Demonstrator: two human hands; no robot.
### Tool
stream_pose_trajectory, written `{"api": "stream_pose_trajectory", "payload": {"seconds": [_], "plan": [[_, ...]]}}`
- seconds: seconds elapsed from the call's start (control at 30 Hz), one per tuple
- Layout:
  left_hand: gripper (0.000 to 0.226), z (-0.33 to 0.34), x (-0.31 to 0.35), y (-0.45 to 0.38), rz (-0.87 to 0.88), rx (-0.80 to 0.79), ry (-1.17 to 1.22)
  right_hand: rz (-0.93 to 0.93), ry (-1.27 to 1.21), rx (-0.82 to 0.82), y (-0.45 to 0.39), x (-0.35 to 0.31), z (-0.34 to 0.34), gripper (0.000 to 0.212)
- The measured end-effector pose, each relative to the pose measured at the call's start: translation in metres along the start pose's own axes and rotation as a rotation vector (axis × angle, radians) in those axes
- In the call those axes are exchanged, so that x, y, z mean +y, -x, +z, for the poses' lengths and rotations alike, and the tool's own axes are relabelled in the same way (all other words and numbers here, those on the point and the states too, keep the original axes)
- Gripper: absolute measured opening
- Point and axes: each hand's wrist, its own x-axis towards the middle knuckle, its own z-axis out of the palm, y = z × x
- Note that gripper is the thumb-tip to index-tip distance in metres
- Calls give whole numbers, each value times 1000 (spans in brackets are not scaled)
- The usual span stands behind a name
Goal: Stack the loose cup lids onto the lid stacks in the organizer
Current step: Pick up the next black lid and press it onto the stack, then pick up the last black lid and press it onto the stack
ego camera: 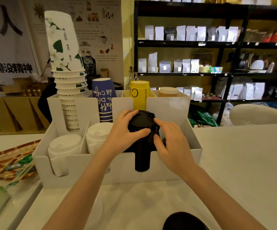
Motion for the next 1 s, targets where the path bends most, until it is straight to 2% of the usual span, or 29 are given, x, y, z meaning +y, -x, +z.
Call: {"api": "stream_pose_trajectory", "payload": {"seconds": [0.13, 0.23, 0.33, 0.47, 0.6, 0.67, 0.8, 0.9, 1.0], "plan": [[67, 7, 0, 1, -7, 70, -67, 33, -28, -127, -1, -2, -10, 48], [64, 10, 0, 4, 15, 101, -123, 149, -190, -264, 0, -5, -28, 52], [58, 10, -2, 9, 34, 92, -104, 212, -296, -258, 16, -10, -47, 54], [47, 16, 3, 20, 34, 94, -144, 200, -305, -225, 50, -7, -68, 54], [31, 23, 16, 34, 154, 296, -384, 176, -246, -311, 93, 2, -80, 53], [34, 28, 18, 44, 199, 331, -454, 189, -186, -416, 116, 8, -82, 51], [57, 47, 20, 82, 193, 214, -464, 318, -119, -581, 145, 16, -88, 50], [68, 62, 18, 121, 249, -11, -438, 357, -113, -619, 155, 16, -90, 54], [73, 68, 12, 153, 217, -260, -322, 367, -99, -604, 158, 14, -90, 52]]}}
